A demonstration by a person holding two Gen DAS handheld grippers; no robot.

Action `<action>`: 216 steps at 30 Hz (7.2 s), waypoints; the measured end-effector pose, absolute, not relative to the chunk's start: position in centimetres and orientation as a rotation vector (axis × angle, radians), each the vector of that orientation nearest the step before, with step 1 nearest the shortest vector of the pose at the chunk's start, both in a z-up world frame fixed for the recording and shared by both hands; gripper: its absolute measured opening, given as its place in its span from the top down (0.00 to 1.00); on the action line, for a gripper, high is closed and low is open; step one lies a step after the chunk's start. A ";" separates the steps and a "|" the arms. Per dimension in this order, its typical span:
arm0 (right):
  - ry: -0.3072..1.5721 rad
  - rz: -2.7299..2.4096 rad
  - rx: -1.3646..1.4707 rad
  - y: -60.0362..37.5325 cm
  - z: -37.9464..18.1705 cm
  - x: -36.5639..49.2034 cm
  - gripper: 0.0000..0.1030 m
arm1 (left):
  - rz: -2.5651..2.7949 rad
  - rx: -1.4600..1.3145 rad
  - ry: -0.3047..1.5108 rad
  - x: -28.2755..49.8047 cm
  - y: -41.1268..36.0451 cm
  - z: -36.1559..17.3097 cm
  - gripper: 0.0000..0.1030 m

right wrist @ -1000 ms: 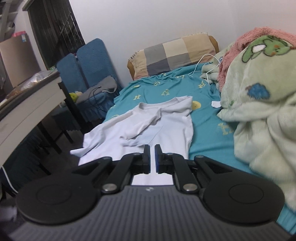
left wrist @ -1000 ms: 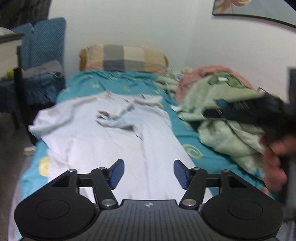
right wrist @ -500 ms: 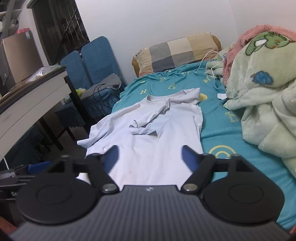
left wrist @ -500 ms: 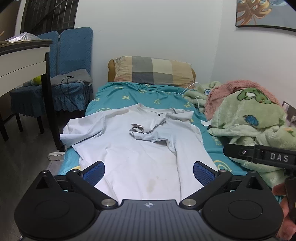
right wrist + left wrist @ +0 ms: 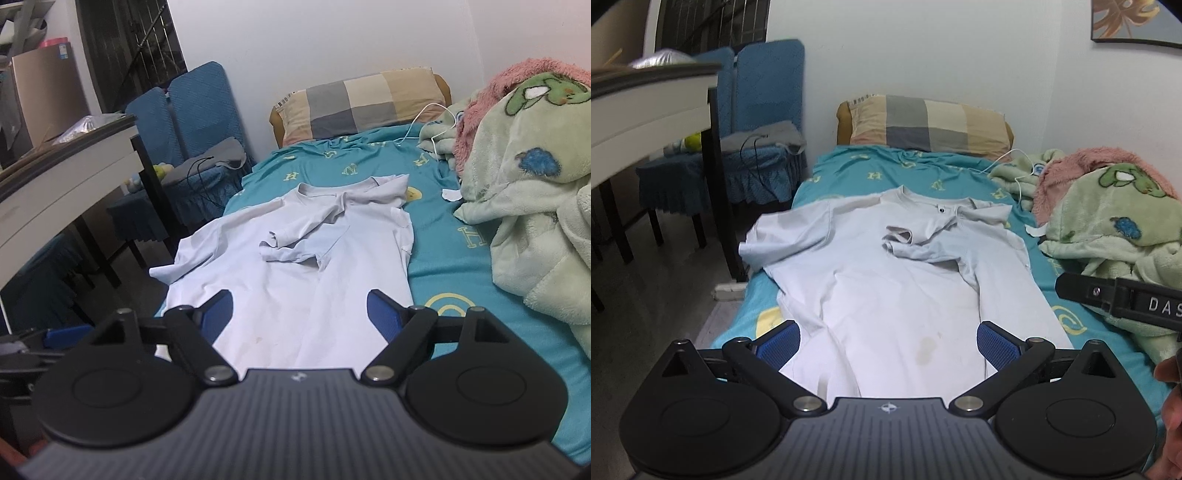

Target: Fold clothes

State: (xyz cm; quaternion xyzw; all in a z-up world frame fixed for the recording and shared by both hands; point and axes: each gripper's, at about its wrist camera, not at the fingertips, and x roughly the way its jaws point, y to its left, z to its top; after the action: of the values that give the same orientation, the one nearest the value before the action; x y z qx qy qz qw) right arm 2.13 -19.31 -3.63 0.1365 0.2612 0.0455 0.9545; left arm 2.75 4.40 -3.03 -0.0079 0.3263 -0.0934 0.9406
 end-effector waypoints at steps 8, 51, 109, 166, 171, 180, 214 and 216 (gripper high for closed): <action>0.548 0.100 0.313 -20.0 -3.9 2.8 0.21 | -0.106 -0.216 0.768 7.2 7.8 -4.3 0.00; 0.641 -0.064 0.406 -24.9 -7.2 8.6 0.21 | 0.036 -0.092 0.551 33.3 12.7 -5.4 0.96; 0.720 0.132 0.433 -21.8 -12.2 33.4 0.56 | -0.294 -0.103 0.648 9.6 6.5 -3.5 0.38; 0.657 0.067 0.731 -29.0 -6.2 6.3 0.46 | -0.348 0.288 1.456 4.1 5.7 -8.9 0.88; 0.673 0.060 0.741 -29.2 -6.5 6.0 0.46 | -0.369 0.334 1.329 3.1 5.4 -4.7 0.98; 0.714 0.046 0.747 -29.6 -7.0 5.8 0.46 | -0.594 0.196 1.245 -0.4 0.3 2.9 0.98; 1.126 -0.073 0.737 -26.4 -13.0 0.6 0.48 | -0.284 -0.370 1.229 8.0 11.3 -9.4 0.21; 1.124 -0.087 0.720 -25.7 -12.9 -0.1 0.48 | -0.255 -0.361 1.294 8.4 11.1 -10.2 0.21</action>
State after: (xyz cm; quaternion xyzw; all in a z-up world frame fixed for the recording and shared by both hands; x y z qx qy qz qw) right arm -0.07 -25.71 -12.90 0.3338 0.5212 -0.0404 0.7844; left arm 8.42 11.12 -10.24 -0.1668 0.5979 -0.1177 0.7751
